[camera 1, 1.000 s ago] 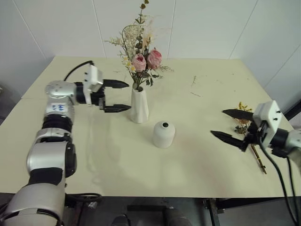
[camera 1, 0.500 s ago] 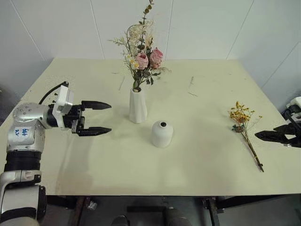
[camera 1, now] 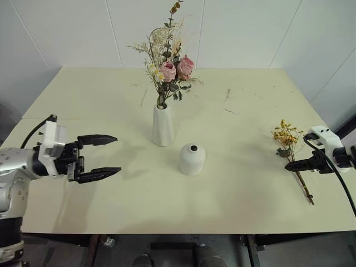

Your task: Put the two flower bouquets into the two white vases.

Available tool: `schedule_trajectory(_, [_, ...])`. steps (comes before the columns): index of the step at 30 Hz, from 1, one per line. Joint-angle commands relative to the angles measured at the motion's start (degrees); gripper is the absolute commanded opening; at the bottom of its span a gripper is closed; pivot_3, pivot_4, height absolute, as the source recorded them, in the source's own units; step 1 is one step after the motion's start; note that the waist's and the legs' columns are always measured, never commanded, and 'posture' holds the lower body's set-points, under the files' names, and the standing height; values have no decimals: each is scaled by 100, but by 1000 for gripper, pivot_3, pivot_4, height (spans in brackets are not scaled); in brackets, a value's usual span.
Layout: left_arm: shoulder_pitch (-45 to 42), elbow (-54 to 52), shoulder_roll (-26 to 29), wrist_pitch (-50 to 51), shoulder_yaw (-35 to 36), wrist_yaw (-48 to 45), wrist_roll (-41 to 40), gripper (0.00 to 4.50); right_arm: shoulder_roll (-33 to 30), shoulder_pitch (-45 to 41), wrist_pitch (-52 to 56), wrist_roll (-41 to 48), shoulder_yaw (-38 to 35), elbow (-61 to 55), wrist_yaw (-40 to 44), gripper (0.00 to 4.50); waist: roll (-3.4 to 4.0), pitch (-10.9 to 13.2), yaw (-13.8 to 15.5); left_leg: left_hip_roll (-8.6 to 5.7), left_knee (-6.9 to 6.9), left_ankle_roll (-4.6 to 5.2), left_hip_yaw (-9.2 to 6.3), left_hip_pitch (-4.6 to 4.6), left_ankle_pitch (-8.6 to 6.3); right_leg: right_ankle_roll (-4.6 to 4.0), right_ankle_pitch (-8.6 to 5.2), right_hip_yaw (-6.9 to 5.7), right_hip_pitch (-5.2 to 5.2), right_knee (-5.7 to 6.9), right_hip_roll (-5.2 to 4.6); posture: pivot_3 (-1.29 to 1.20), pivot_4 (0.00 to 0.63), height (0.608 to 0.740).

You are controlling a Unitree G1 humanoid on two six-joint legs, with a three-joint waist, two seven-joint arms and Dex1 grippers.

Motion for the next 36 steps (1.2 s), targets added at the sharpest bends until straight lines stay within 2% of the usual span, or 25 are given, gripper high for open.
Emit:
schedule_trajectory(1, [277, -479, 95, 104, 374, 182, -276, 4472, 141, -243, -456, -541, 193, 590, 306, 4500, 1, 0, -8, 0, 0, -2, 0, 1, -2, 0, 0, 0, 1, -2, 0, 0, 150, 740])
schedule_trajectory(5, [434, -656, 124, 151, 493, 294, -360, 4472, 329, -368, -653, -877, 248, 966, 538, 4500, -5, -3, -28, 0, 9, -6, 0, 6, -4, 1, 0, 0, 10, -1, 0, 0, 150, 740])
schedule_trajectory(8, [429, -683, 126, 134, 507, 336, -371, 4500, 403, -354, -676, -1065, 283, 1009, 836, 3898, -7, -4, -27, 0, 19, -6, 0, 13, -4, 3, 1, 0, 22, 0, 2, 0, 150, 740])
schedule_trajectory(15, [88, -430, 102, -15, 234, 272, -296, 4500, 458, -343, -410, -1201, 76, 748, 1138, 1619, -8, -5, -80, 1, 17, -6, -3, 13, -4, 2, 1, -1, 21, 1, 4, 0, 150, 740])
schedule_trajectory(16, [11, -354, 99, -56, 172, 236, -268, 4500, 457, -326, -373, -1196, 40, 687, 1141, 1175, -8, -5, -92, 1, 16, -6, -3, 13, -4, 2, 1, -2, 21, 1, 4, 0, 150, 740])
schedule_trajectory(20, [-355, -16, 55, -216, -109, 148, -163, 4500, 381, -145, -139, -983, -335, 198, 1072, 17, -8, -5, -112, 0, 16, -6, -4, 12, -4, 2, 1, -2, 20, 4, 5, 0, 150, 740])
schedule_trajectory(23, [-627, 310, 29, -371, -306, 41, -66, 4500, 380, 76, -44, -602, -922, -455, 983, 17, -5, -4, -127, 0, 17, -6, -3, 11, -4, 3, 2, -1, 19, 6, 5, 0, 150, 740])
schedule_trajectory(28, [-1117, 866, -8, -618, -609, -145, 89, 4500, 630, 539, -203, 356, -2454, -2028, 520, 17, 2, 1, -116, 0, 18, -6, -5, 11, -4, 4, 2, -2, 17, 15, 7, 0, 150, 740])
schedule_trajectory(31, [-1406, 1175, -20, -736, -759, -267, 167, 4500, 1291, 699, -620, 1423, -3758, -3417, 297, 17, 2, 1, -120, 1, 18, -6, -5, 11, -4, 4, 2, -2, 16, 16, 8, 0, 150, 740])
schedule_trajectory(33, [-1572, 1341, -29, -792, -846, -337, 209, 4500, 1830, 708, -656, 2006, -4318, -4186, -142, 17, 2, 1, -102, 1, 15, -6, -10, 9, -4, 5, 2, -3, 16, 20, 10, 0, 150, 740])
schedule_trajectory(36, [-1772, 1535, -40, -848, -958, -425, 258, 4500, 2565, 603, -503, 2795, -4758, -4968, -874, 17, 1, 0, -87, 1, 14, -6, -22, 5, -4, 5, 2, -13, 17, 18, 7, 0, 150, 740])
